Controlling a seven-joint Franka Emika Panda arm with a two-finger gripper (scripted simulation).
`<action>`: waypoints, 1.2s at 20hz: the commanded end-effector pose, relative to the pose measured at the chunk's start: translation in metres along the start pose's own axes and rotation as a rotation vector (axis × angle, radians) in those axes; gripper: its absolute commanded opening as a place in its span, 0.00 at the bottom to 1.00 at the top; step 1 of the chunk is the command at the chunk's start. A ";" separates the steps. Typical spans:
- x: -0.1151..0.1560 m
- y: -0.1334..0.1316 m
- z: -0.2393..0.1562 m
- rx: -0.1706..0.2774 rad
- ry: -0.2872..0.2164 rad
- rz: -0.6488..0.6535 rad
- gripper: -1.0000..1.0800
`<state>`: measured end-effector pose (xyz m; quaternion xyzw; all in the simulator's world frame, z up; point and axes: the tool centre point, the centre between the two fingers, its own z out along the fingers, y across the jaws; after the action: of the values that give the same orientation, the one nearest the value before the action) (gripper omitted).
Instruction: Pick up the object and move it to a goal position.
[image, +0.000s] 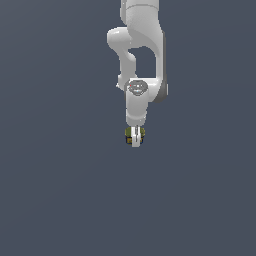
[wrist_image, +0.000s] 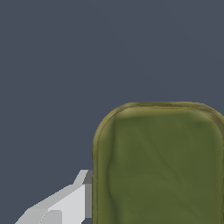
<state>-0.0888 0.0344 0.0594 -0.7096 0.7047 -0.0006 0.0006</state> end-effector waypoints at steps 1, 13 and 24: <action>0.000 0.000 0.000 0.000 0.000 0.000 0.00; 0.032 -0.016 -0.042 0.000 0.000 0.001 0.00; 0.098 -0.051 -0.130 -0.001 0.001 0.002 0.00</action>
<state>-0.0437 -0.0533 0.1738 -0.7089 0.7053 0.0006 -0.0014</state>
